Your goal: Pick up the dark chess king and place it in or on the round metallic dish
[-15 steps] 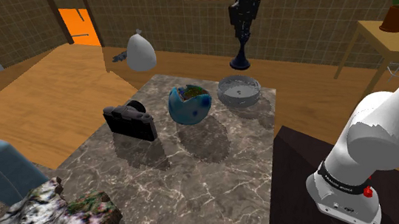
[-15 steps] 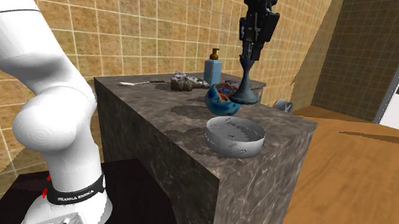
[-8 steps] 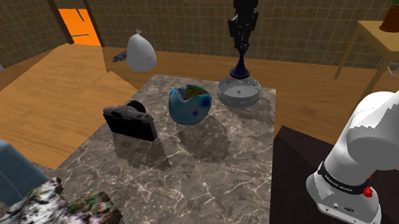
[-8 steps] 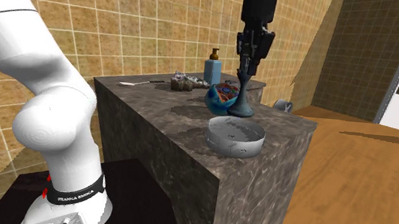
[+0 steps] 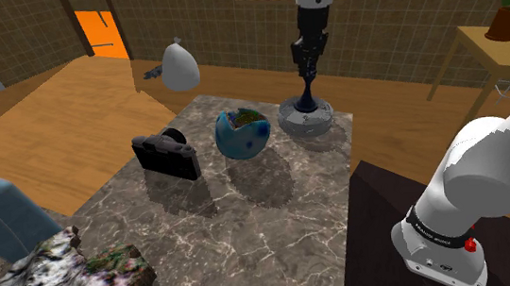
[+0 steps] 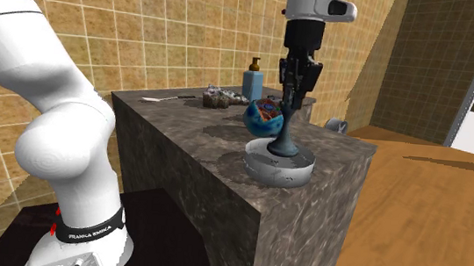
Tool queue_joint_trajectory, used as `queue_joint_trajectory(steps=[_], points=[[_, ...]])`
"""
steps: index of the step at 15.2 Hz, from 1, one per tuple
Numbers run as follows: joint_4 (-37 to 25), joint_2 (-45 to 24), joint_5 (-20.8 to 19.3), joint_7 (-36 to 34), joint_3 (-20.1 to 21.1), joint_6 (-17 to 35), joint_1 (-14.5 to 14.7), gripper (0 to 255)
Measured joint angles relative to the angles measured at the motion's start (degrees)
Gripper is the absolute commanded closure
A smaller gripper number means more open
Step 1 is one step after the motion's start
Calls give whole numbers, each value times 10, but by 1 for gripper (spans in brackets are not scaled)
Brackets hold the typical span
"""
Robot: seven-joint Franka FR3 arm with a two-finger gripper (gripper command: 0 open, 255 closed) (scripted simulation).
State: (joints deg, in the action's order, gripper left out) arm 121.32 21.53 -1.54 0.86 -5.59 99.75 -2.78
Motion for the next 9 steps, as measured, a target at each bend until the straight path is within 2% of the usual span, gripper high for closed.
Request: queue_joint_trajectory(steps=[7, 8, 9], points=[[11, 1, 0, -1, 1, 10, 0, 255], [11, 1, 0, -1, 1, 10, 0, 0], [11, 1, 0, -1, 1, 10, 0, 0]])
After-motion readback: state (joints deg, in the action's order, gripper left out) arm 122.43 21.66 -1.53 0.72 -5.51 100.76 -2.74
